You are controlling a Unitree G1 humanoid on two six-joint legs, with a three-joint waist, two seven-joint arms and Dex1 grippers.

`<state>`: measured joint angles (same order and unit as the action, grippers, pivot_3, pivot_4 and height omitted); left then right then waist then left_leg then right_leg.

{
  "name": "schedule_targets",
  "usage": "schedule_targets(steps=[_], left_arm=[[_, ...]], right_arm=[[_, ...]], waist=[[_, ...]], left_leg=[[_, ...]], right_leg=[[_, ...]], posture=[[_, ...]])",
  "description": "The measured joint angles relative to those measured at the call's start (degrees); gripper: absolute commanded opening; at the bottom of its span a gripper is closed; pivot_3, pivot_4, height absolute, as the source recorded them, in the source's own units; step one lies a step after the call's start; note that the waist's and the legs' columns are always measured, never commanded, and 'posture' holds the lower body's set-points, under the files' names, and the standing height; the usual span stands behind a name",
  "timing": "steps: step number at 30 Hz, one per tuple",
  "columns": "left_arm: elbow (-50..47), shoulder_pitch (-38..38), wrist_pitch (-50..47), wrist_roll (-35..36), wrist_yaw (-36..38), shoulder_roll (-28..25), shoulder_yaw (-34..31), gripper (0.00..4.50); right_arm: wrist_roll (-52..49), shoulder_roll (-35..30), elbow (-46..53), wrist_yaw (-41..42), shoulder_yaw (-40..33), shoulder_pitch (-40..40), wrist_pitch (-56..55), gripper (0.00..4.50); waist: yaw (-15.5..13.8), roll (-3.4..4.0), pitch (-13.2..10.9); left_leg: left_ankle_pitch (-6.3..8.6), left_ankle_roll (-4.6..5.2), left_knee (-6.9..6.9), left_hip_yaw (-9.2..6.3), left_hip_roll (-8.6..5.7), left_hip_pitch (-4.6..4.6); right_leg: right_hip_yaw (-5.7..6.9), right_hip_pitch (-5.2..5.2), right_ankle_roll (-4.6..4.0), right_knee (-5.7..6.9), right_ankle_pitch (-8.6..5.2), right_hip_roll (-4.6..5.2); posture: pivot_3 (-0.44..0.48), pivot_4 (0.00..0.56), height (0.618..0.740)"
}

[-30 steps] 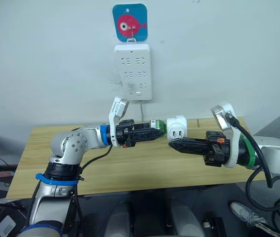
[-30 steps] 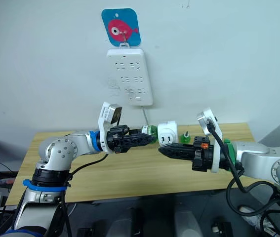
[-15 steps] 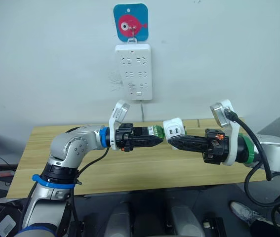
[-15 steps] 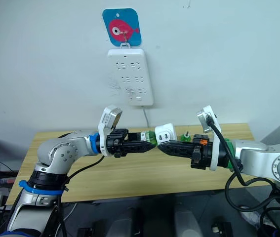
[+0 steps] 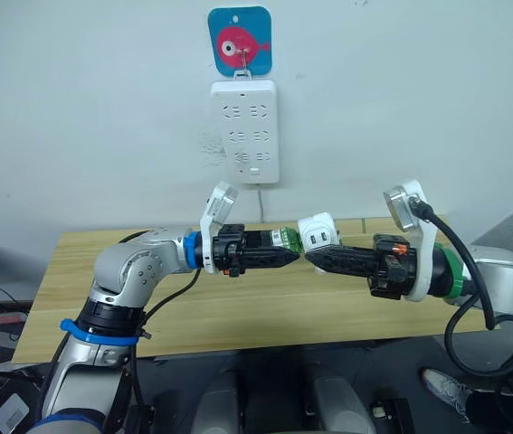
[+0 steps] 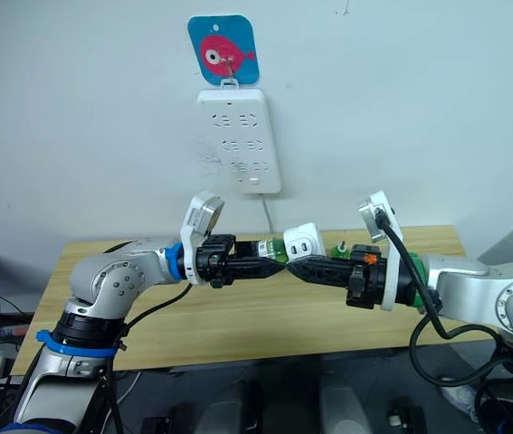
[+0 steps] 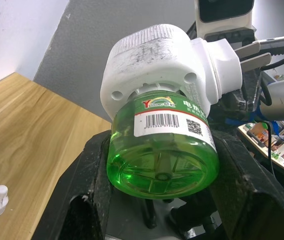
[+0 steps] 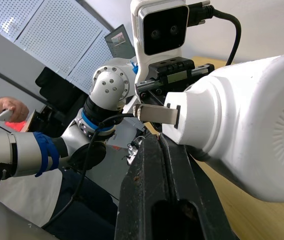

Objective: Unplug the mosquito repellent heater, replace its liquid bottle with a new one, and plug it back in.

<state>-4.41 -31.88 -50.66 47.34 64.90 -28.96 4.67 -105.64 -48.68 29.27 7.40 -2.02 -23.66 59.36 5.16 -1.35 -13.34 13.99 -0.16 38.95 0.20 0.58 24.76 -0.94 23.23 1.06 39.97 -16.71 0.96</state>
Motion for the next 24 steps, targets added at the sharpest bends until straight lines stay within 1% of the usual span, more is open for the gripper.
schedule_targets(steps=[7,11,14,18,21,24], left_arm=[[0.2,0.0,-0.9,-0.2,-0.7,1.1,0.3,2.32],[0.9,-0.4,-2.1,-0.1,-0.8,1.1,0.1,2.32],[2.7,-1.4,-4.9,1.0,-1.6,1.1,-0.9,2.32],[5.1,-2.8,-9.5,3.8,-1.8,1.0,-3.1,2.32],[7.3,-3.4,-12.8,5.3,-1.7,0.9,-4.3,2.32],[7.8,-3.9,-14.4,5.7,-1.6,0.6,-4.9,2.32]], right_arm=[[4.7,-0.4,3.0,4.0,-0.1,0.2,-0.4,0.0],[10.3,-2.2,5.2,8.5,-0.9,1.7,-0.4,0.0],[16.5,-4.4,7.3,13.0,-1.5,3.5,-0.7,0.0],[19.3,-5.2,8.3,16.3,-3.3,6.5,-1.5,0.0],[23.8,-5.9,8.7,18.2,-5.6,9.0,-3.2,0.61],[30.6,-6.7,9.1,21.4,-6.8,10.9,-5.7,1.67]], waist=[[0.0,0.0,0.0],[0.0,0.0,0.0],[-0.1,0.0,0.0],[0.0,0.0,0.0],[0.0,0.0,0.0],[0.0,0.0,0.0]], left_leg=[[0.0,0.0,0.0,0.0,0.0,0.0],[0.0,0.0,0.0,0.0,0.0,0.0],[0.0,0.0,0.0,-0.02,0.0,0.0],[0.0,0.0,0.0,-0.02,0.0,0.0],[0.0,0.0,0.0,-0.01,0.0,0.0],[0.0,-0.01,0.0,0.0,0.0,0.0]], right_leg=[[0.01,0.0,0.0,0.0,0.0,0.0],[0.01,0.0,0.0,0.0,0.0,0.0],[0.03,0.0,0.01,0.0,0.0,-0.01],[0.03,0.0,0.01,0.0,0.0,-0.01],[0.03,0.0,0.01,0.0,0.0,-0.01],[0.01,0.0,0.01,0.0,0.0,-0.01]], posture=[[-0.219,0.172,0.74],[-0.222,0.17,0.74],[-0.226,0.172,0.74],[-0.237,0.171,0.74],[-0.241,0.172,0.74],[-0.248,0.172,0.74]])
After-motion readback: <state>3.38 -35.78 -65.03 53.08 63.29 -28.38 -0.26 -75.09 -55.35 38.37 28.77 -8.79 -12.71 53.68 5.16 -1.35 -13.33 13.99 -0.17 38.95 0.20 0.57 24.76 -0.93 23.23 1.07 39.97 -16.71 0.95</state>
